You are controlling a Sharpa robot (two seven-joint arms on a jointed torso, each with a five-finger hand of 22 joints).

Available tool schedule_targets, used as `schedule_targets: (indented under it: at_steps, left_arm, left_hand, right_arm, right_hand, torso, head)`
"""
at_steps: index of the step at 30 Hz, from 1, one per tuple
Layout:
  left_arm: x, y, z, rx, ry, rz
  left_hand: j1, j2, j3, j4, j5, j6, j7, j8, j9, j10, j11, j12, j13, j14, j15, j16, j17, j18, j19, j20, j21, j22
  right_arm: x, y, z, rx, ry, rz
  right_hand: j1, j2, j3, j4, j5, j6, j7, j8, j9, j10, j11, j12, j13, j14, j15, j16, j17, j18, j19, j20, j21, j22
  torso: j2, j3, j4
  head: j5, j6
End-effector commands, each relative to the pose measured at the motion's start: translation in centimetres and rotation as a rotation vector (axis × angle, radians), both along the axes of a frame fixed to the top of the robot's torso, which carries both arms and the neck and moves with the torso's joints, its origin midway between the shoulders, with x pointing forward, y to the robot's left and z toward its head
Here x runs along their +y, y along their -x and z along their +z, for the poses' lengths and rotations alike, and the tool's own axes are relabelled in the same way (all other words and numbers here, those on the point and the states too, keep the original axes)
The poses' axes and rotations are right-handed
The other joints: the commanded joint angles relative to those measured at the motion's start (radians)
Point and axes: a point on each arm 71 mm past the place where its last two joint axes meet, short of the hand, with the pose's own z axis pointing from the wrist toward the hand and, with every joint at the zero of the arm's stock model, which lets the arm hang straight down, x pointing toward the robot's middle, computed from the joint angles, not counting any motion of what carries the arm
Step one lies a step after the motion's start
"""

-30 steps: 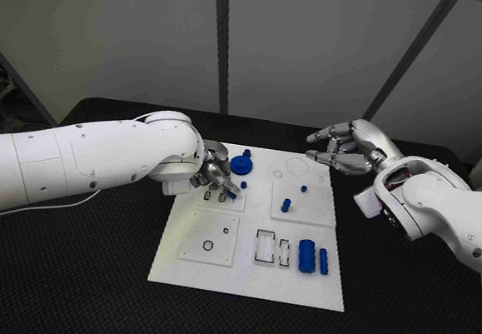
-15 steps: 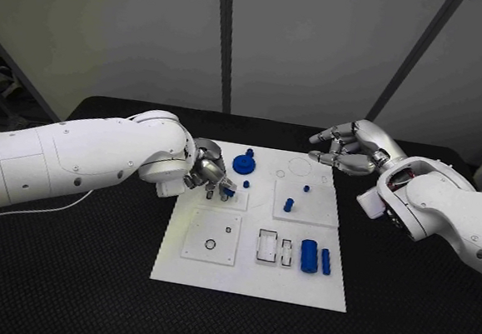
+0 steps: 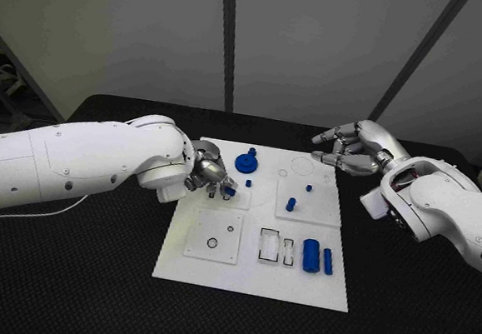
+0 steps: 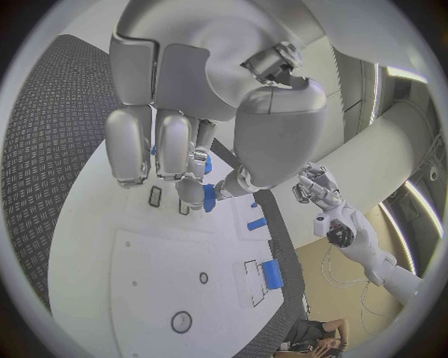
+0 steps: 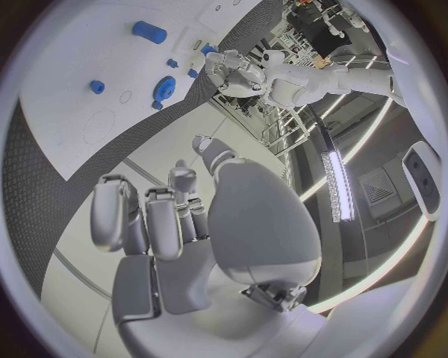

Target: Assemble the parts on the task board

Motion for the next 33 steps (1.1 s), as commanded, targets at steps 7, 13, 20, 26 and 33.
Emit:
schedule_targets:
  at_steps: [7, 13, 20, 26, 33]
  left_arm:
    - [0.43, -0.19, -0.35, -0.059, -0.089, 0.029]
    - [0.21, -0.20, -0.60, -0.080, -0.120, 0.019]
    - [-0.20, -0.21, -0.72, -0.091, -0.138, 0.005]
    - [-0.25, -0.32, -0.74, -0.101, -0.155, 0.003]
    - [-0.46, -0.30, -0.78, -0.102, -0.183, -0.019]
  left_hand:
    - [-0.024, -0.001, 0.216, -0.204, 0.010, -0.011, 0.001, 0.019, 0.002, 0.026, -0.018, 0.011, -0.003, 0.034, -0.006, 0.004, 0.001, -0.060, 0.011, -0.003, 0.007, 0.009]
    - [-0.031, -0.001, 0.222, -0.208, 0.015, -0.012, 0.000, 0.025, 0.001, 0.027, -0.018, 0.013, -0.003, 0.034, -0.007, 0.004, 0.001, -0.061, 0.012, -0.004, 0.009, 0.011]
    - [-0.036, -0.001, 0.226, -0.210, 0.018, -0.012, 0.000, 0.029, 0.001, 0.028, -0.019, 0.015, -0.003, 0.034, -0.007, 0.004, 0.002, -0.061, 0.014, -0.005, 0.010, 0.014]
    - [-0.037, -0.001, 0.228, -0.211, 0.018, -0.013, 0.000, 0.031, 0.001, 0.028, -0.019, 0.014, -0.005, 0.034, -0.007, 0.004, 0.001, -0.061, 0.013, -0.005, 0.010, 0.014]
    - [-0.040, -0.002, 0.230, -0.214, 0.019, -0.013, -0.001, 0.034, 0.001, 0.031, -0.020, 0.019, -0.002, 0.034, -0.008, 0.004, 0.002, -0.062, 0.016, -0.005, 0.013, 0.019]
  right_arm:
    - [0.05, 0.02, 0.13, -0.005, 0.008, 0.011]
    - [0.04, 0.03, 0.13, -0.006, 0.008, 0.012]
    - [0.08, 0.03, 0.13, -0.006, 0.008, 0.013]
    - [0.11, 0.04, 0.13, -0.005, 0.008, 0.015]
    - [0.12, 0.03, 0.12, -0.005, 0.008, 0.016]
  right_hand:
    - [0.001, -0.002, -0.002, 0.003, 0.005, 0.005, 0.001, 0.004, -0.001, -0.002, -0.003, -0.005, -0.001, 0.053, -0.006, -0.003, 0.078, 0.011, -0.009, 0.000, -0.006, 0.007]
    - [0.001, -0.002, -0.002, 0.003, 0.005, 0.005, 0.001, 0.004, -0.001, -0.002, -0.003, -0.005, -0.001, 0.053, -0.006, -0.003, 0.078, 0.011, -0.009, 0.000, -0.006, 0.007]
    - [0.000, -0.002, -0.002, 0.004, 0.008, 0.005, 0.001, 0.004, -0.001, -0.002, -0.003, -0.005, -0.002, 0.053, -0.006, -0.004, 0.078, 0.011, -0.009, 0.000, -0.007, 0.007]
    - [0.000, -0.002, -0.002, 0.004, 0.008, 0.005, 0.001, 0.004, -0.001, -0.002, -0.003, -0.005, -0.002, 0.053, -0.006, -0.004, 0.078, 0.011, -0.009, 0.000, -0.007, 0.007]
    - [-0.001, -0.002, -0.002, 0.004, 0.009, 0.005, 0.001, 0.004, -0.002, -0.002, -0.003, -0.006, -0.003, 0.053, -0.006, -0.004, 0.078, 0.011, -0.009, 0.000, -0.007, 0.007]
  torso:
    - [-0.001, 0.0003, -0.0025]
    - [0.000, -0.0011, -0.0027]
    - [0.001, -0.0005, -0.0029]
    - [0.001, -0.0006, -0.0023]
    - [0.001, -0.0004, -0.0031]
  head:
    - [0.004, -0.002]
    - [0.003, 0.000]
    - [0.004, 0.000]
    - [0.002, -0.001]
    - [0.001, -0.003]
